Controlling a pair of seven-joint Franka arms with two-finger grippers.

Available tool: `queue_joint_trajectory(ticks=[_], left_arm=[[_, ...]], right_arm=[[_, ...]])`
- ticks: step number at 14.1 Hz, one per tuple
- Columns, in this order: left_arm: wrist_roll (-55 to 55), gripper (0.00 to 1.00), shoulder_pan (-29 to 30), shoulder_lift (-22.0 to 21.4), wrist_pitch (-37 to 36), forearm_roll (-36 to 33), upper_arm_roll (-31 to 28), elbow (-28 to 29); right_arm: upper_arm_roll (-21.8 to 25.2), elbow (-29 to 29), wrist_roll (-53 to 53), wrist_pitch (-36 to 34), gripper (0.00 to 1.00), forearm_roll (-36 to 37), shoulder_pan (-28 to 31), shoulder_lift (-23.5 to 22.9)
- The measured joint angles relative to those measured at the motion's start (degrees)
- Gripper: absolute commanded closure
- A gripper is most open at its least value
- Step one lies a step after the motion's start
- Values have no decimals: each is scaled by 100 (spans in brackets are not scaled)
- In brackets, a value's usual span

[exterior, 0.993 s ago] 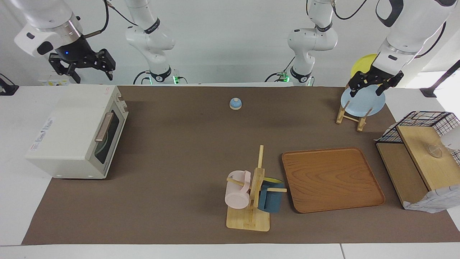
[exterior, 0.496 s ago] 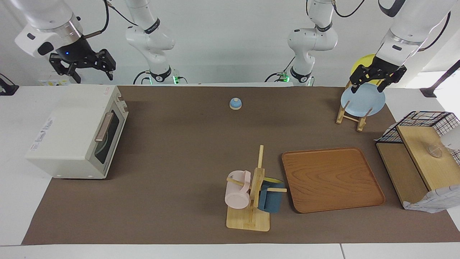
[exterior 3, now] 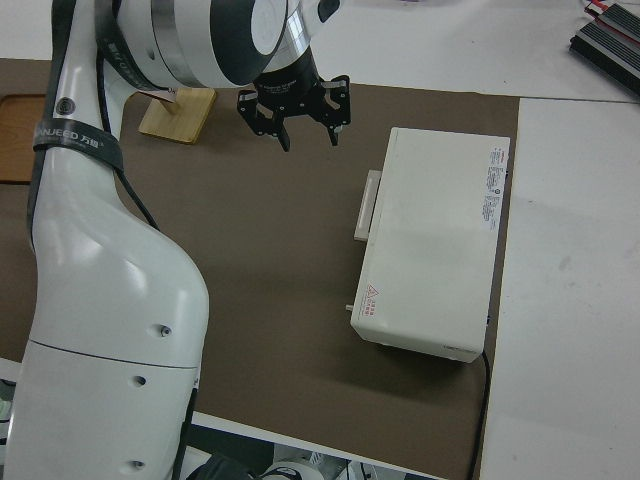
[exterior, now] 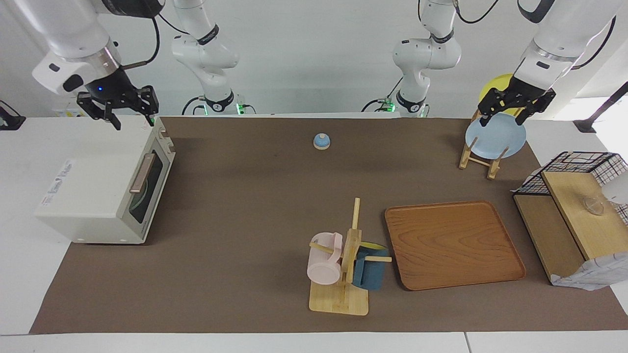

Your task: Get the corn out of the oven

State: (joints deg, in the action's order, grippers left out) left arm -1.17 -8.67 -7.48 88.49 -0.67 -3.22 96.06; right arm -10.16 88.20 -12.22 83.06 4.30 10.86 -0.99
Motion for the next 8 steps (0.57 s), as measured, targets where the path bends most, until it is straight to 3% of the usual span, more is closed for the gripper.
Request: queue_joint_trajectory(ticks=[4,8], left_arm=[[0,0,0,0,-3,0,0,0],[0,0,0,0,-5,0,0,0]], right_arm=[[19,1237,-135,1096,100,245,46,150],[32,1806,-244,1603,100,673,178,147]])
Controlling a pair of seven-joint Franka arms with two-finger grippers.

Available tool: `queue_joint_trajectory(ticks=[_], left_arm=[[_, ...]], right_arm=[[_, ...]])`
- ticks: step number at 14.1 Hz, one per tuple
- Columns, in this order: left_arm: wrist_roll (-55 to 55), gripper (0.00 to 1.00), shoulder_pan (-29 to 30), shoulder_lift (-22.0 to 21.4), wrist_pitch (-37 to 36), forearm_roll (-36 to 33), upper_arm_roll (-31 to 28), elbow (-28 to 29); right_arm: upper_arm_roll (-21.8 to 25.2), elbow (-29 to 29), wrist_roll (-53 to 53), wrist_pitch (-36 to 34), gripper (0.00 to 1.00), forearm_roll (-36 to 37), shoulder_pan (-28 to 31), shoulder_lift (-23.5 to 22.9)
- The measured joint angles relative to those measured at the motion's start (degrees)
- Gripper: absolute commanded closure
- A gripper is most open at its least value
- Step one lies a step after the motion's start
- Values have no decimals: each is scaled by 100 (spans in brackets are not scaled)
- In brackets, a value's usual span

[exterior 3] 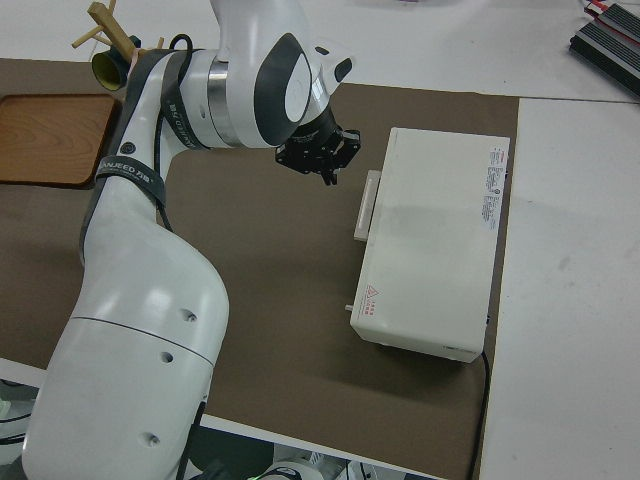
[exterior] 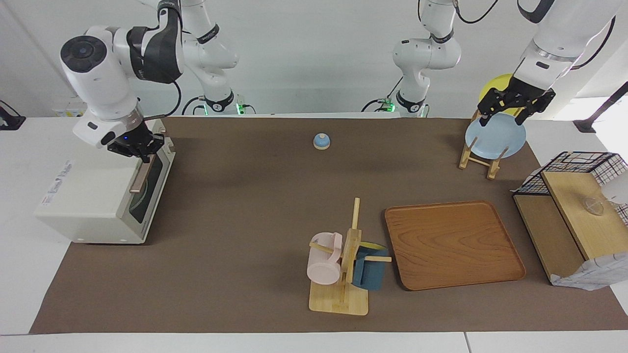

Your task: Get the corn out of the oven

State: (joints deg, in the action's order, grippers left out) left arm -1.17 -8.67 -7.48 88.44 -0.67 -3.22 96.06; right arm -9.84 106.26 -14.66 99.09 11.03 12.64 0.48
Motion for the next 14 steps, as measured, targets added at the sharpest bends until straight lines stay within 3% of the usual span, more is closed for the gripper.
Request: queue_joint_trajectory(ticks=[7,14], left_arm=[[0,0,0,0,-3,0,0,0],[0,0,0,0,-5,0,0,0]], right_arm=[[7,428,-513,578,100,248,223,-10],[-21,642,-245,822,100,272,31,-14]])
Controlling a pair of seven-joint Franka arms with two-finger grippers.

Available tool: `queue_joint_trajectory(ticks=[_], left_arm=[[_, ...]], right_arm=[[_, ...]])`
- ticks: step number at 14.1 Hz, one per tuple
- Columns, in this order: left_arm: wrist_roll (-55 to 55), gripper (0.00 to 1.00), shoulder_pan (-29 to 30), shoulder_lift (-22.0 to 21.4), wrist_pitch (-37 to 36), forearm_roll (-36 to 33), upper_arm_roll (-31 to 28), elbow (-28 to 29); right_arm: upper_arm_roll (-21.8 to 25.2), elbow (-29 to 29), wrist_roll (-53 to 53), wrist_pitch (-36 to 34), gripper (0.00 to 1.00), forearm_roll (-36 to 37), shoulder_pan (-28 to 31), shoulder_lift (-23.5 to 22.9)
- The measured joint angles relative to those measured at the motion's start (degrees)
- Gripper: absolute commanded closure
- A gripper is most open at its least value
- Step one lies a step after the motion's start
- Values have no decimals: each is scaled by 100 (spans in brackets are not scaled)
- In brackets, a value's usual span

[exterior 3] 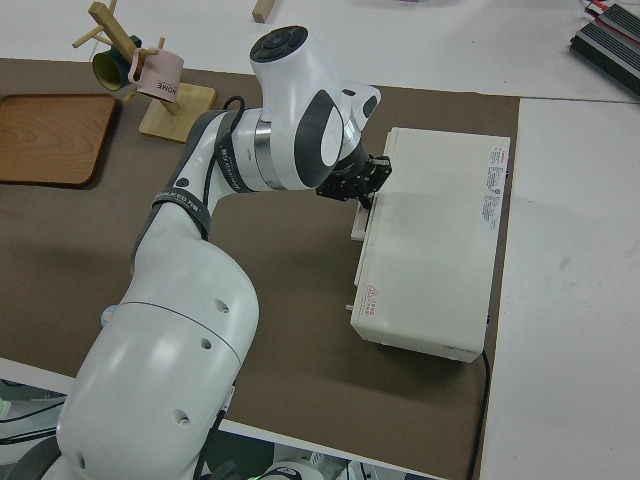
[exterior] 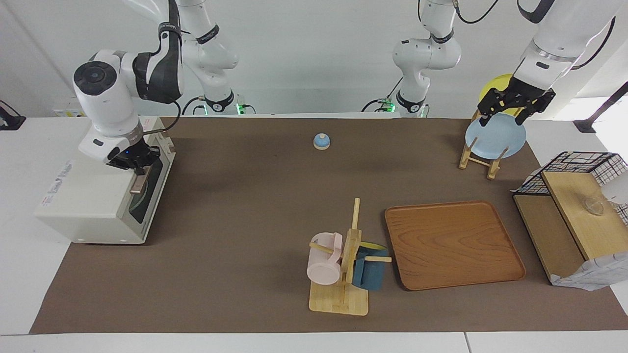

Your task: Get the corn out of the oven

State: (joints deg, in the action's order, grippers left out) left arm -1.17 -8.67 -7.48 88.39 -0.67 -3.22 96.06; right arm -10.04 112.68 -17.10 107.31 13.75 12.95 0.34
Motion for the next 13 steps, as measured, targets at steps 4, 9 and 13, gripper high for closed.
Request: queue_joint_trajectory(ticks=[4,9,13], left_arm=[[0,0,0,0,-1,0,0,0],[0,0,0,0,-2,0,0,0],[0,0,0,0,-3,0,0,0]], right_arm=[[-61,124,973,251,100,-39,-642,-282],[-146,254,1533,1322,100,-175,-915,-1285],[-133,259,1990,1759,86,-186,-905,-1780]])
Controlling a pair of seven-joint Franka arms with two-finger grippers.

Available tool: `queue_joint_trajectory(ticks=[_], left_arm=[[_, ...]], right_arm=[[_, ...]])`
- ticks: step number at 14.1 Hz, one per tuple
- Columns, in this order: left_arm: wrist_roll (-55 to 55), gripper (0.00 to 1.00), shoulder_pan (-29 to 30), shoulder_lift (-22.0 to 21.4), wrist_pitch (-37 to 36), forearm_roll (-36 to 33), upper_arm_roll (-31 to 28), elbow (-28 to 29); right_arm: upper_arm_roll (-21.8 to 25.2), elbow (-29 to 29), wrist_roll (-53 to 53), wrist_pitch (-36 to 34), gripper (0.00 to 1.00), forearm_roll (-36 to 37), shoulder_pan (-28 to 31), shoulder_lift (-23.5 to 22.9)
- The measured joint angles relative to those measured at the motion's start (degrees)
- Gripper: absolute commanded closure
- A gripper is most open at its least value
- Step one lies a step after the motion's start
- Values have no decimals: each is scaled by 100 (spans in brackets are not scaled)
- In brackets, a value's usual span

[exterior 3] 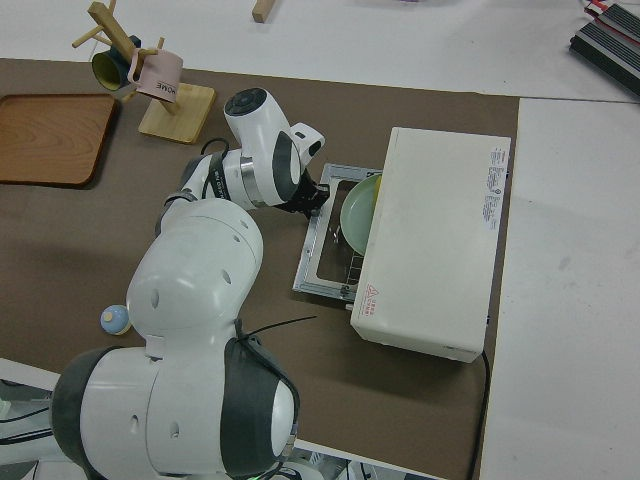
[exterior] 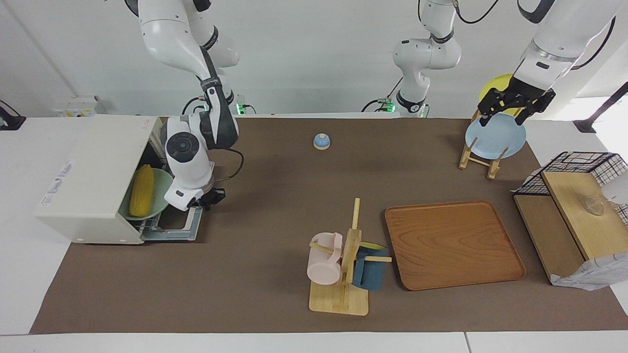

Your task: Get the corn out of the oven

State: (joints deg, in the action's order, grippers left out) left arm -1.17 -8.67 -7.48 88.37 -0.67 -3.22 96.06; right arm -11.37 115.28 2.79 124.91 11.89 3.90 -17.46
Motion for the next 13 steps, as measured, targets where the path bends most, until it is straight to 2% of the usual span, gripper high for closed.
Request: queue_joint_trajectory(ticks=[2,3,4,5,7,10,13], left_arm=[[0,0,0,0,0,0,0,0],[0,0,0,0,0,0,0,0],[0,0,0,0,0,0,0,0],[0,0,0,0,0,0,0,0],[0,0,0,0,-1,0,0,0],[0,0,0,0,-1,0,0,0],[0,0,0,0,-1,0,0,0]], right_arm=[[26,-80,228,127,68,46,-74,-19],[31,-166,369,99,52,46,-184,-17],[33,-305,506,-45,41,46,-321,-8],[37,-475,604,-313,34,46,-425,36],[65,-703,649,-924,34,46,-413,278],[129,-730,635,-1628,34,46,20,677],[142,-550,523,-1617,38,46,439,729]])
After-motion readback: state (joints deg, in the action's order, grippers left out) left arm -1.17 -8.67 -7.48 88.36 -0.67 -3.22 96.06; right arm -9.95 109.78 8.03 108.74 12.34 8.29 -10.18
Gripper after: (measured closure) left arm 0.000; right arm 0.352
